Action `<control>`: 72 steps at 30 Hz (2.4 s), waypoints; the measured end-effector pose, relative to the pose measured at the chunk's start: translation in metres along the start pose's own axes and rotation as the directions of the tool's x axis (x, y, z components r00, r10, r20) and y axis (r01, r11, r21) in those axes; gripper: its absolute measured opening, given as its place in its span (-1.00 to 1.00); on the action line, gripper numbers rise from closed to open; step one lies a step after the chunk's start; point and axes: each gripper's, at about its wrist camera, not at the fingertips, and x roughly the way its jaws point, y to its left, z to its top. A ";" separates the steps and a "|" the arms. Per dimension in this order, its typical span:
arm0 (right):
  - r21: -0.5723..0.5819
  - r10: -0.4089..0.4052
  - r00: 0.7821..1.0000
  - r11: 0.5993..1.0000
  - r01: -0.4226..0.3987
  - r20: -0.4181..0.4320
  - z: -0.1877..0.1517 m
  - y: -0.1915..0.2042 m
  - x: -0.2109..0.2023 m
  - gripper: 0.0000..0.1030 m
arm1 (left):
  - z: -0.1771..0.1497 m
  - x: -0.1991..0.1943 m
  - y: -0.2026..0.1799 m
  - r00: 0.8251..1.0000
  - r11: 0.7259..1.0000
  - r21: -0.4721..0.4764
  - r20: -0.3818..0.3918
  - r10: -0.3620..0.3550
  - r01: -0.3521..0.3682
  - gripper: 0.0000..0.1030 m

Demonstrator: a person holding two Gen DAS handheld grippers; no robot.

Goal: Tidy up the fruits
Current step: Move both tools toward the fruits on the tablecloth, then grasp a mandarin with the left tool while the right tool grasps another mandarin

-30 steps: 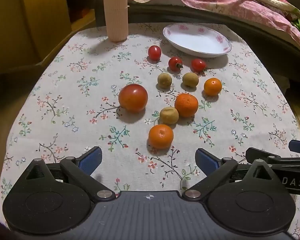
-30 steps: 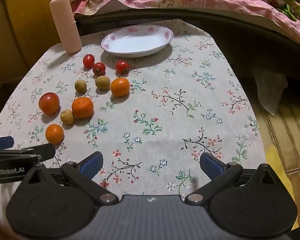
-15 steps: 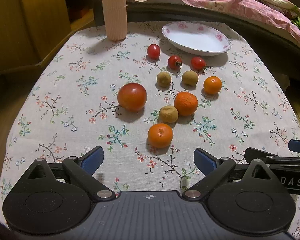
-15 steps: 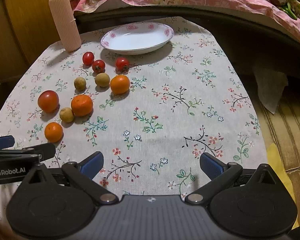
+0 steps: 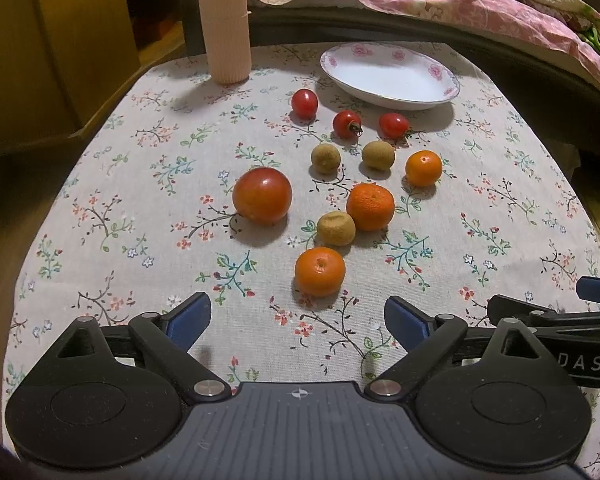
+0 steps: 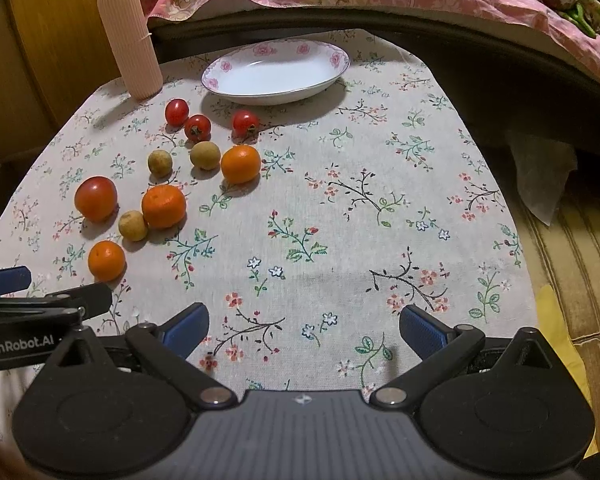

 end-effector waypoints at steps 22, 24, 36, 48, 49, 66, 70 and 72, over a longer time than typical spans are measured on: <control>-0.006 0.006 1.000 1.000 -0.006 -0.023 0.000 0.001 0.002 0.96 | -0.001 0.002 0.000 1.000 1.000 0.030 0.005 -0.003 0.003 0.81; -0.008 0.006 1.000 1.000 -0.006 -0.027 0.000 0.001 0.003 0.96 | -0.002 0.002 0.000 1.000 0.999 0.034 0.006 -0.002 0.002 0.81; -0.056 0.021 1.000 0.998 -0.022 -0.008 0.007 0.003 0.005 0.92 | 0.007 0.016 -0.006 0.999 0.995 0.102 0.045 -0.017 0.012 0.78; -0.096 0.096 0.995 0.991 -0.093 0.022 0.038 0.001 0.018 0.79 | 0.010 0.036 -0.005 0.999 0.992 0.119 0.029 -0.035 0.031 0.39; -0.110 0.109 0.994 0.988 -0.106 0.024 0.041 0.003 0.019 0.76 | 0.010 0.036 -0.006 0.999 0.991 0.128 0.033 -0.037 0.032 0.35; -0.420 0.376 0.926 0.836 -0.354 -0.033 0.069 0.052 0.063 0.24 | 0.010 0.037 -0.010 0.993 0.976 0.196 0.060 -0.104 0.091 -0.05; -0.473 0.415 0.909 0.795 -0.380 -0.033 0.075 0.058 0.070 0.16 | 0.008 0.037 -0.013 0.992 0.970 0.230 0.074 -0.098 0.078 -0.01; -0.479 0.430 0.902 0.782 -0.398 -0.046 0.080 0.058 0.073 0.15 | 0.007 0.036 -0.014 0.992 0.967 0.243 0.082 -0.093 0.070 0.02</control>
